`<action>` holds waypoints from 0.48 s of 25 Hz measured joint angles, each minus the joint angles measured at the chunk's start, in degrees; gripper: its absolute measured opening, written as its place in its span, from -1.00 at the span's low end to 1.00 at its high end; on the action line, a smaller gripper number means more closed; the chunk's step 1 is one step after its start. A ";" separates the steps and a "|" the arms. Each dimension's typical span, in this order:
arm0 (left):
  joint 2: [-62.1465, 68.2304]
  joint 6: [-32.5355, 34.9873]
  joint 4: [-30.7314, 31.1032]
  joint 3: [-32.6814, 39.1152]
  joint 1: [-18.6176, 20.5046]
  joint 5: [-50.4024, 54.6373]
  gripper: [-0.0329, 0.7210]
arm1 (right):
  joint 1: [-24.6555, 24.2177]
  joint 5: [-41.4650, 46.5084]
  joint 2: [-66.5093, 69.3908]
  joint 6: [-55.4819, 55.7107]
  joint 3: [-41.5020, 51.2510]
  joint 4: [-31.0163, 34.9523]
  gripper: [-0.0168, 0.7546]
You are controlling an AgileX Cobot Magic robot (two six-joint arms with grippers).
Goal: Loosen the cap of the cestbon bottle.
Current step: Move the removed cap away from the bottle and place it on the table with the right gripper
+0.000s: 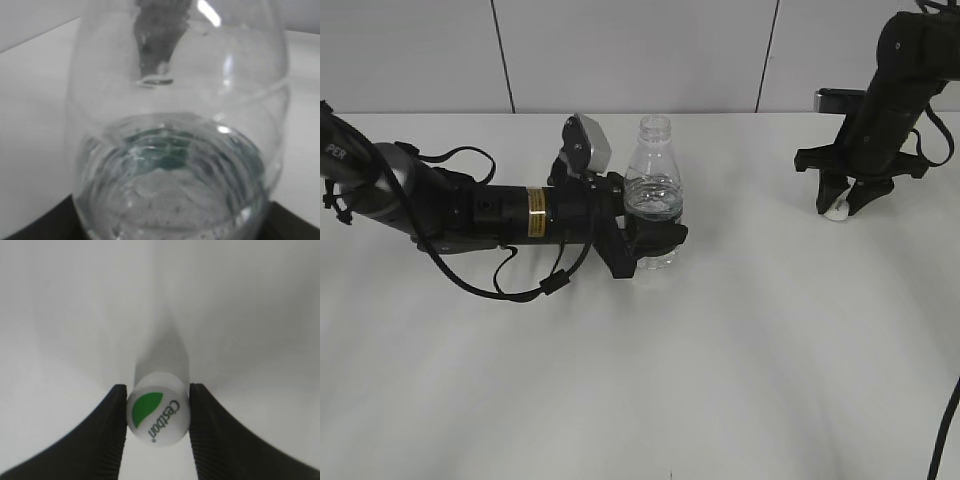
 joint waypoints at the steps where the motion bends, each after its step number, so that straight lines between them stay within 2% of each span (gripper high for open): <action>1: 0.00 0.00 0.00 0.00 0.00 0.00 0.18 | 0.00 0.00 0.00 0.61 0.00 -0.46 -0.21; 7: 0.00 0.00 0.00 0.00 0.00 0.00 0.18 | 0.00 -0.13 0.00 1.91 0.00 -1.76 -0.18; 12: 0.00 0.00 0.00 0.00 0.00 0.00 0.18 | 0.00 -0.17 0.00 1.91 0.00 -1.82 0.14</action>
